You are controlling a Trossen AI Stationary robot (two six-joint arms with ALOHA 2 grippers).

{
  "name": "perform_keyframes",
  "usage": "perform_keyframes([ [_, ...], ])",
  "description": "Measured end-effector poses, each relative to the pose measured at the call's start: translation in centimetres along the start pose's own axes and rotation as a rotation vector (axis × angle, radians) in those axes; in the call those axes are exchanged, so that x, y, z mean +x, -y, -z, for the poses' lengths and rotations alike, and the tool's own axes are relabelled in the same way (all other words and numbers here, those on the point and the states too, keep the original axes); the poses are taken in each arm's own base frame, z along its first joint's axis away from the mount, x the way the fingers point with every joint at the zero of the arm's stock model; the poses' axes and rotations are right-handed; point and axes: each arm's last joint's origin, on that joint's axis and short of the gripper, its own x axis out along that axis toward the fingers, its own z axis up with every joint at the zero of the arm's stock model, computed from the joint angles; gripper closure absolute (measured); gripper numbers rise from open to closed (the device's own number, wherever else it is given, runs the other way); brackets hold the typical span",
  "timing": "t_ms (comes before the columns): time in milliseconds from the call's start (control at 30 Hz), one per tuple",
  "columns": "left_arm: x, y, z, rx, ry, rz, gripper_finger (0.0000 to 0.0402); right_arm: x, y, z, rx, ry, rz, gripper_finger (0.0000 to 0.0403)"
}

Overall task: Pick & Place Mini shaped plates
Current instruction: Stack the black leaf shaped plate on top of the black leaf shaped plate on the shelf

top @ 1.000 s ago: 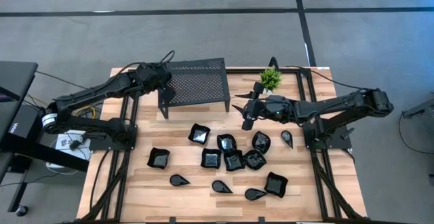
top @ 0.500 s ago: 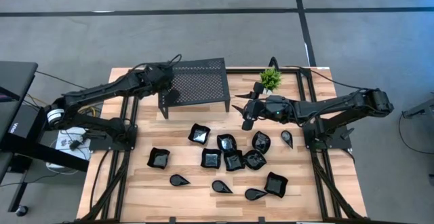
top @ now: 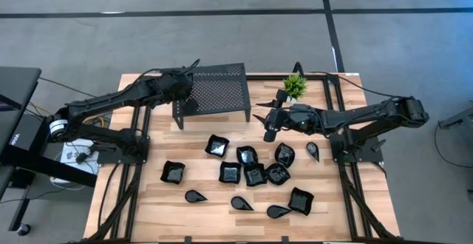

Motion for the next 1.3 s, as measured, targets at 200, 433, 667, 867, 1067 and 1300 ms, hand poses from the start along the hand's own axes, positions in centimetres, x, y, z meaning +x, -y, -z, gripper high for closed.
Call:
perform_keyframes([
  [200,0.1,0.0,0.3,0.006,-0.016,-0.002,0.0365,0.0,0.0,0.0,0.0,0.0,0.0,0.0223],
  [433,0.5,0.0,0.8,0.012,-0.031,-0.081,0.0313,0.0,0.0,0.0,0.0,0.0,0.0,0.0224],
  [667,0.4,0.0,-0.2,0.007,0.066,-0.095,0.0289,0.0,0.0,0.0,0.0,0.001,-0.001,0.0225],
  [867,0.4,0.1,-0.2,-0.002,0.068,-0.078,0.0289,0.0,0.0,0.0,-0.001,0.0,-0.001,0.0222],
  [1067,0.4,0.1,0.2,-0.046,0.032,-0.058,0.0289,0.0,0.0,0.0,-0.001,0.0,-0.001,0.0222],
  [1300,0.4,0.0,0.2,-0.096,0.032,-0.081,0.0319,0.0,0.0,0.0,-0.001,0.0,-0.001,0.0222],
])
